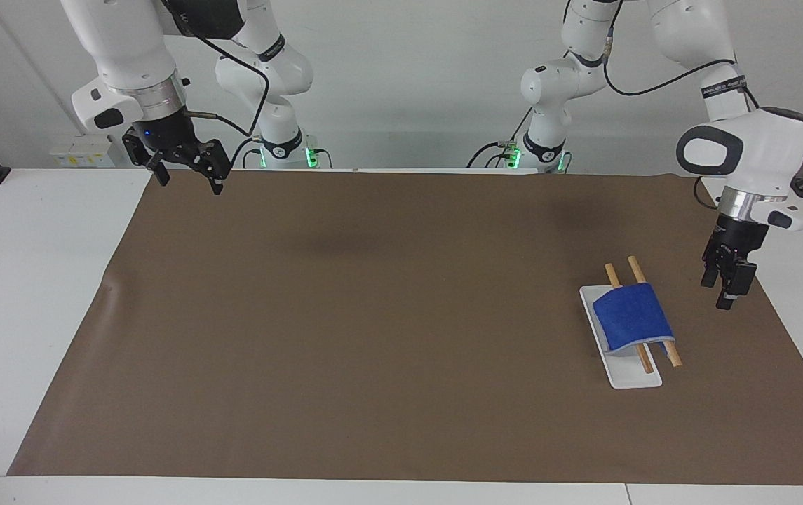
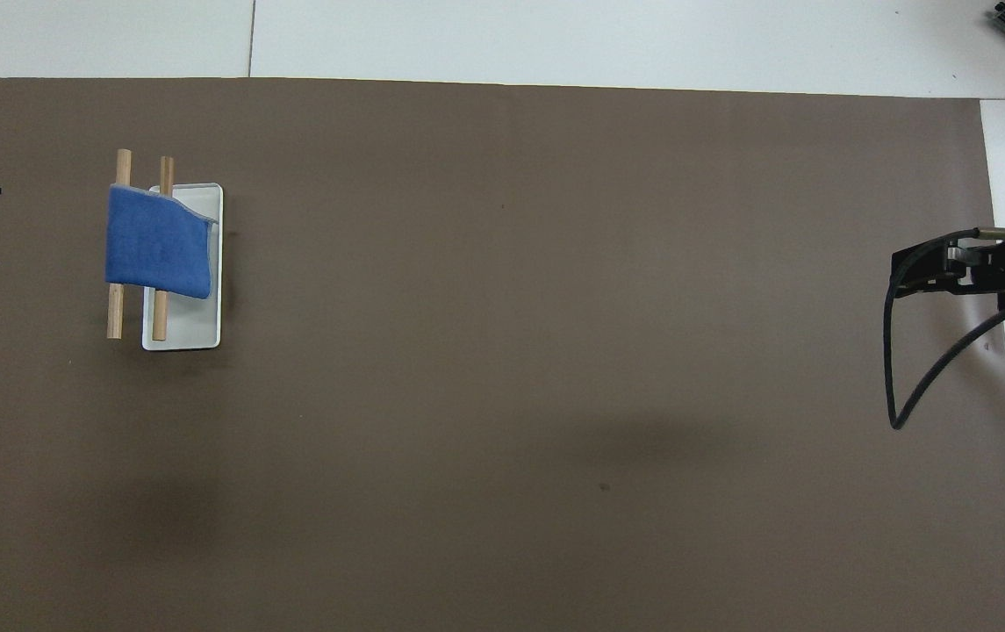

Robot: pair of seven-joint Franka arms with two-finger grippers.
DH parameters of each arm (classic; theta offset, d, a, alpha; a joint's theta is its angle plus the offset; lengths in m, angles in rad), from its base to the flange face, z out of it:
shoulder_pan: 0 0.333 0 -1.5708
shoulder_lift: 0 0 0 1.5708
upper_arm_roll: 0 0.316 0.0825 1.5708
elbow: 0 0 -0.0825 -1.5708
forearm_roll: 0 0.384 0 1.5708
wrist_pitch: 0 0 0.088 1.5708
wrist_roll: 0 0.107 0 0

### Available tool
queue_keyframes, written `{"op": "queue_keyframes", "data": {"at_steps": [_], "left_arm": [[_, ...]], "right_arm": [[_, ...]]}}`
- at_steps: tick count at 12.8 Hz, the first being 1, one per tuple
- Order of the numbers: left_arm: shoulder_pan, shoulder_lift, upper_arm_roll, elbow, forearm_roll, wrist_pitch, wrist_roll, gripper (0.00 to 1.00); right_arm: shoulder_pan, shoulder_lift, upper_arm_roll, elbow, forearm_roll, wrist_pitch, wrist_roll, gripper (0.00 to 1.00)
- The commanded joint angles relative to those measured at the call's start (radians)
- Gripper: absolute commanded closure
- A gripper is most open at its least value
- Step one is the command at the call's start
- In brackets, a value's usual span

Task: Right arm passes towel to left arm to hang

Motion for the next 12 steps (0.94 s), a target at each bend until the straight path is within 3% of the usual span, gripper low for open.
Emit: {"op": "queue_keyframes", "data": {"at_steps": [1, 7, 12], "left_arm": [[-0.005, 0.078, 0.017, 0.159, 0.07, -0.125, 0.024, 0.04], [-0.075, 0.075, 0.023, 0.398, 0.344, -0.476, 0.053, 0.06], [-0.14, 0.041, 0.038, 0.54, 0.346, -0.81, 0.301, 0.09]], "right_arm": [[0.011, -0.016, -0.011, -0.02, -0.003, -0.006, -0.03, 0.0], [0.008, -0.021, -0.021, -0.041, 0.0, -0.005, -0.03, 0.0], [0.01, -0.021, -0.021, -0.044, 0.014, -0.005, -0.053, 0.0]]}}
